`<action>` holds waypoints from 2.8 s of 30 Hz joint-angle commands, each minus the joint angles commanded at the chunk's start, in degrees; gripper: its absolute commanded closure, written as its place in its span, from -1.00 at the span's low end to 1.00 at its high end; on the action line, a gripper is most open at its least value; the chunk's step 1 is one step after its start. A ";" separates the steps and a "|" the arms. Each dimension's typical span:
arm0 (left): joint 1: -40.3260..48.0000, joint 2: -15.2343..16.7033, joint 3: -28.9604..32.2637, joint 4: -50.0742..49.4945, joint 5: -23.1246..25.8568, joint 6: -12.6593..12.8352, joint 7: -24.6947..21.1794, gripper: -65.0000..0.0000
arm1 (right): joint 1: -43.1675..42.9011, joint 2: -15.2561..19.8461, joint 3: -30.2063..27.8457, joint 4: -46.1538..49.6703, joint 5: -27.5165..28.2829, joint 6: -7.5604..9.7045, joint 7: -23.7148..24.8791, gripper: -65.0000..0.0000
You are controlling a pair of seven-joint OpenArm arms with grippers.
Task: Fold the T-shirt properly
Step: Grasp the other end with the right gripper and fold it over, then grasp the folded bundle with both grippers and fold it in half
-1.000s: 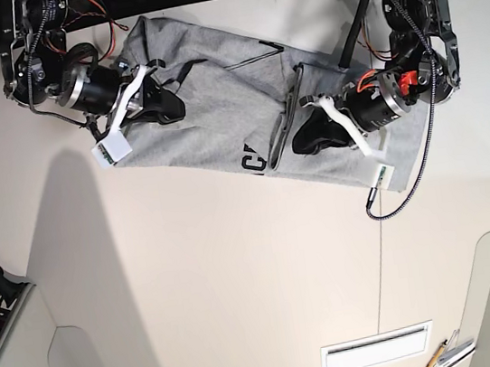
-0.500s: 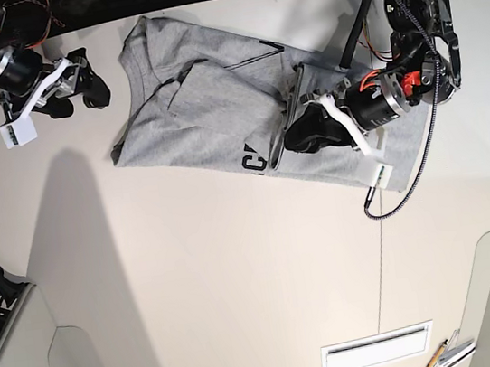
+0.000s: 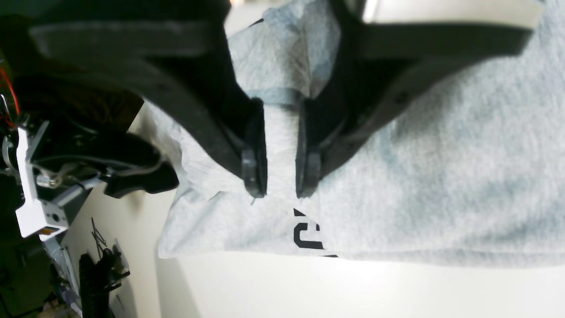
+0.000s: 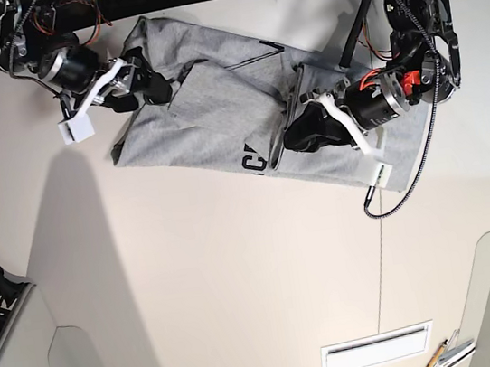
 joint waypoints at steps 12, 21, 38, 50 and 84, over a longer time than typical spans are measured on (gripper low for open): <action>0.00 -0.02 0.00 0.00 -0.02 0.00 0.00 0.52 | 2.56 -1.05 -11.28 -0.31 -9.31 -4.81 5.70 -0.01; -0.63 -0.48 -7.26 1.22 -2.80 0.00 2.12 0.52 | 3.98 3.58 -8.74 0.57 -11.87 -2.58 3.10 1.00; 8.63 -1.49 -5.16 1.16 -7.54 0.00 5.09 0.52 | 15.21 26.23 13.20 0.57 3.43 -0.72 -5.16 1.00; 9.51 6.60 5.27 1.07 5.25 0.00 -1.64 0.52 | 22.38 18.91 -13.20 2.91 -5.86 -2.54 -5.92 1.00; 9.53 4.31 -1.07 9.75 -11.58 0.00 8.37 0.71 | 36.11 1.81 -37.48 1.95 -35.23 -17.25 1.44 0.88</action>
